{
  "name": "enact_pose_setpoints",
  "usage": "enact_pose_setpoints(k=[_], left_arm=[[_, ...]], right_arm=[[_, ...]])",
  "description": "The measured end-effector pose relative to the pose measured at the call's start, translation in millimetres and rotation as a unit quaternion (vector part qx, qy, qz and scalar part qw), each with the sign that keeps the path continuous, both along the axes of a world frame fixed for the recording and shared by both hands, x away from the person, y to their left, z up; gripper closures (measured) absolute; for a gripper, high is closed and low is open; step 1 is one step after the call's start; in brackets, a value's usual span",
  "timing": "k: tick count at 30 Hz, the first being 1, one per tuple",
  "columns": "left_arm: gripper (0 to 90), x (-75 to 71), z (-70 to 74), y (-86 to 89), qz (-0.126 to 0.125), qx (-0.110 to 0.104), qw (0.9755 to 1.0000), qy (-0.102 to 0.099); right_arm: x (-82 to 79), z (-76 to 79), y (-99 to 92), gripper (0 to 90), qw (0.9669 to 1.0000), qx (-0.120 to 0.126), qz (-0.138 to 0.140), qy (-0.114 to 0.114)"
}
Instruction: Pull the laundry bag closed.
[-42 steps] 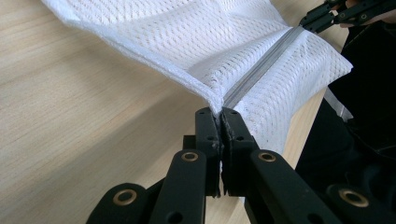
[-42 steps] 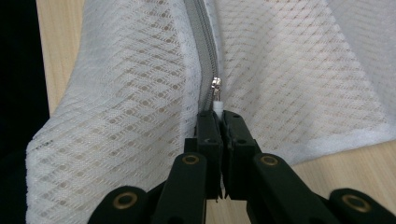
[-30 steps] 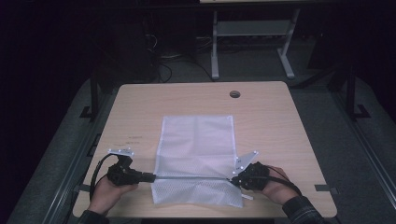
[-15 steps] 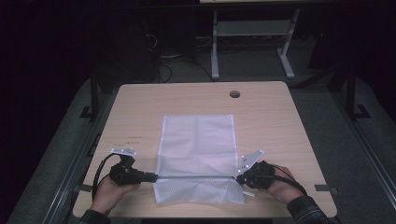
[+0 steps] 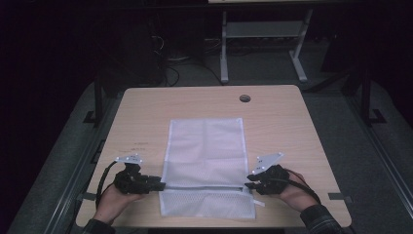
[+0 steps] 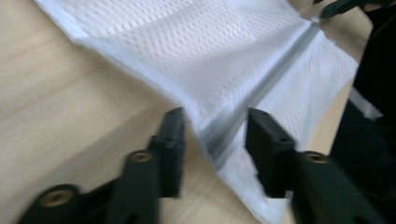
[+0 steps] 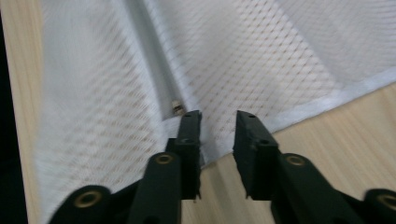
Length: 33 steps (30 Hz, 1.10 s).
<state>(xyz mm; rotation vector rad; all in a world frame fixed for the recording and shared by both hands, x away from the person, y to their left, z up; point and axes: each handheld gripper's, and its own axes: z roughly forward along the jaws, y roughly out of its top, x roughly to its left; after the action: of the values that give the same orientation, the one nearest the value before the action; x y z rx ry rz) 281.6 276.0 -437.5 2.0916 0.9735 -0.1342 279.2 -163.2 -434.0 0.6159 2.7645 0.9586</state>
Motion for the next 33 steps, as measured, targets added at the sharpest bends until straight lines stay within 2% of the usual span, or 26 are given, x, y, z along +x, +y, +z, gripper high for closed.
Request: enact_pose_setpoints(k=[3, 5, 10, 11, 13, 15, 16, 17, 18, 20, 23, 28, 30, 33], left_arm=[[37.9, -2.1, 2.7, -0.6, -0.004, 0.015, 0.9996, -0.022], [32.7, -3.6, 4.4, -0.5, -0.005, 0.027, 0.9990, -0.036], [21.4, -6.4, 6.8, 3.3, -0.002, 0.043, 0.9967, -0.068], [18.9, -6.5, 6.9, 5.0, 0.000, 0.042, 0.9964, -0.074], [17.6, -7.4, 7.4, 8.1, 0.006, 0.049, 0.9950, -0.087], [15.8, -8.6, 8.2, 11.3, 0.010, 0.055, 0.9932, -0.102], [15.6, -9.2, 8.6, 12.6, 0.011, 0.057, 0.9926, -0.107], [15.1, -10.1, 8.8, 13.9, 0.010, 0.061, 0.9918, -0.112], [15.1, -10.7, 8.6, 15.1, 0.008, 0.064, 0.9913, -0.115], [14.3, -11.8, 7.2, 16.9, 0.005, 0.077, 0.9896, -0.121], [13.7, -13.0, 4.7, 20.0, 0.005, 0.090, 0.9883, -0.124], [13.2, -13.2, 5.7, 25.7, 0.011, 0.086, 0.9873, -0.133], [13.1, -13.2, 5.0, 27.2, 0.008, 0.094, 0.9857, -0.140], [12.7, -12.8, 2.3, 28.6, 0.003, 0.106, 0.9846, -0.139]], right_arm=[[0.1, 2.2, -2.0, 51.4, 0.9996, 0.023, -0.018, -0.003], [-0.5, 2.6, -2.7, 41.0, 0.9990, 0.029, -0.034, -0.007], [-1.6, 2.4, -8.1, 28.9, 0.9964, 0.048, -0.070, -0.005], [-1.9, 2.6, -12.4, 25.9, 0.9945, 0.055, -0.088, -0.012], [-2.0, 2.8, -15.1, 24.2, 0.9935, 0.058, -0.096, -0.018], [-1.2, 2.9, -20.3, 18.2, 0.9912, 0.065, -0.113, -0.023], [-0.8, 3.0, -22.9, 15.2, 0.9897, 0.069, -0.123, -0.024], [-0.2, 2.5, -28.7, 13.1, 0.9865, 0.075, -0.143, -0.026], [-0.2, 2.5, -28.7, 13.1, 0.9865, 0.075, -0.143, -0.026], [-1.5, 2.6, -34.9, 12.3, 0.9839, 0.077, -0.157, -0.036], [-3.8, 2.2, -44.2, 8.7, 0.9806, 0.087, -0.173, -0.035], [-8.0, -0.1, -57.9, 6.5, 0.9758, 0.094, -0.193, -0.042], [-8.0, -2.8, -61.5, 6.0, 0.9757, 0.093, -0.194, -0.042], [-5.6, -7.7, -64.5, 6.0, 0.9750, 0.092, -0.197, -0.048]])
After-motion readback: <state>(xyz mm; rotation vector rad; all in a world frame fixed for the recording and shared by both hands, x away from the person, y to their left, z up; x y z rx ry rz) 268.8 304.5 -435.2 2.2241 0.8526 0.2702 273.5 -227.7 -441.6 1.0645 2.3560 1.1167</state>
